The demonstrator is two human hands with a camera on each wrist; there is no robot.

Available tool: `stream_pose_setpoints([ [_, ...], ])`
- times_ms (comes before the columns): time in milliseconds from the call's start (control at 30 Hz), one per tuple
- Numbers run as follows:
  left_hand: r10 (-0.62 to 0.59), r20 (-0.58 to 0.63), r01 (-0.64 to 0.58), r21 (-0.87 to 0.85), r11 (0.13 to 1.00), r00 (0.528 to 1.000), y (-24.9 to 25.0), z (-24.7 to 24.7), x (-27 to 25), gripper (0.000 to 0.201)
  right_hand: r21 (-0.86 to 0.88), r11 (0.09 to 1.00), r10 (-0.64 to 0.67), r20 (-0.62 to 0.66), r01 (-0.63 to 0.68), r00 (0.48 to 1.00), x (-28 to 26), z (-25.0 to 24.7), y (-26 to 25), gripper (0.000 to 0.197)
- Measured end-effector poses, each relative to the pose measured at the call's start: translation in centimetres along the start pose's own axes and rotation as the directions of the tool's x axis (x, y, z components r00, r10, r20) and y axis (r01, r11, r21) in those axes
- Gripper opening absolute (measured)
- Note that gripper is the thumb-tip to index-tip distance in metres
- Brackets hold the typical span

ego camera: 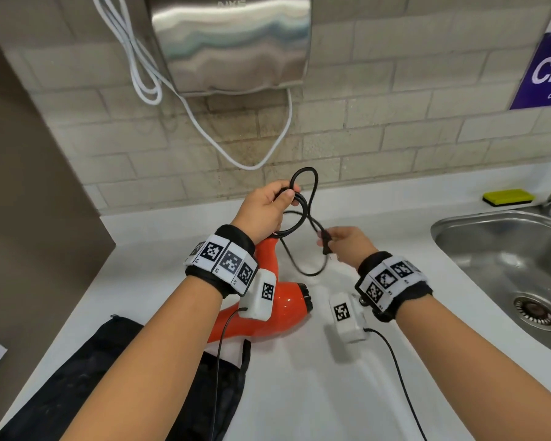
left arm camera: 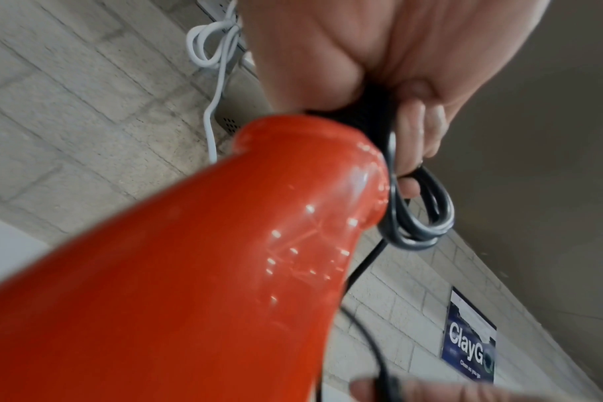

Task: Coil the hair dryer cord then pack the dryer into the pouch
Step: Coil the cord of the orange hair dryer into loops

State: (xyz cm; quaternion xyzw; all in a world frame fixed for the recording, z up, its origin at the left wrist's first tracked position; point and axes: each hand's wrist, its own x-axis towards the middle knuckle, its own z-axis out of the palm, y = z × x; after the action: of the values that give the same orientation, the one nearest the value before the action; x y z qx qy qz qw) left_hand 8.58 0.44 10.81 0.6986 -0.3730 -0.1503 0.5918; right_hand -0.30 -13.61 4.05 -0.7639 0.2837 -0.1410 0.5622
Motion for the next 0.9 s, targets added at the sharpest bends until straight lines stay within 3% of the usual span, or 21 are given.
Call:
stream_pose_setpoints([
  [67,0.002,-0.012,-0.002,0.008,1.000,1.000,-0.1,0.0,0.1,0.018,0.137,0.988,-0.071,0.008,0.069,0.997,-0.8,-0.1,-1.9,0.034],
  [167,0.018,-0.021,-0.018,0.018,1.000,1.000,-0.3,0.0,0.2,0.018,0.326,0.933,-0.138,-0.076,0.155,0.988,-1.6,0.5,-3.6,0.031],
  [333,0.049,-0.078,-0.039,0.122,0.992,0.996,-0.1,0.2,0.3,0.016,0.492,0.810,-0.202,-0.279,0.321,0.939,-2.5,2.0,-5.1,0.023],
  [433,0.068,-0.104,-0.055,0.124,0.991,0.992,-0.3,0.5,0.6,0.016,0.551,0.736,-0.259,-0.307,0.393,0.916,-3.2,2.6,-5.4,0.025],
  [500,0.066,-0.118,-0.055,0.096,0.994,0.991,-0.3,0.7,0.8,0.016,0.535,0.714,-0.340,-0.298,0.451,0.892,-3.5,3.0,-5.4,0.030],
  [667,-0.005,-0.079,-0.001,-0.084,0.996,0.997,-0.1,0.9,0.6,0.017,0.251,0.800,-0.432,-0.389,0.545,0.814,-2.6,3.6,-4.7,0.035],
  [800,0.023,-0.059,-0.026,-0.060,0.998,0.998,0.2,1.1,0.2,0.020,0.208,0.834,-0.434,-0.323,0.511,0.841,-1.9,4.2,-4.2,0.037],
  [900,0.013,0.017,-0.011,-0.114,0.993,1.000,0.4,1.5,0.0,0.019,0.164,0.851,-0.417,-0.364,0.498,0.833,-0.8,4.4,-4.3,0.039],
])
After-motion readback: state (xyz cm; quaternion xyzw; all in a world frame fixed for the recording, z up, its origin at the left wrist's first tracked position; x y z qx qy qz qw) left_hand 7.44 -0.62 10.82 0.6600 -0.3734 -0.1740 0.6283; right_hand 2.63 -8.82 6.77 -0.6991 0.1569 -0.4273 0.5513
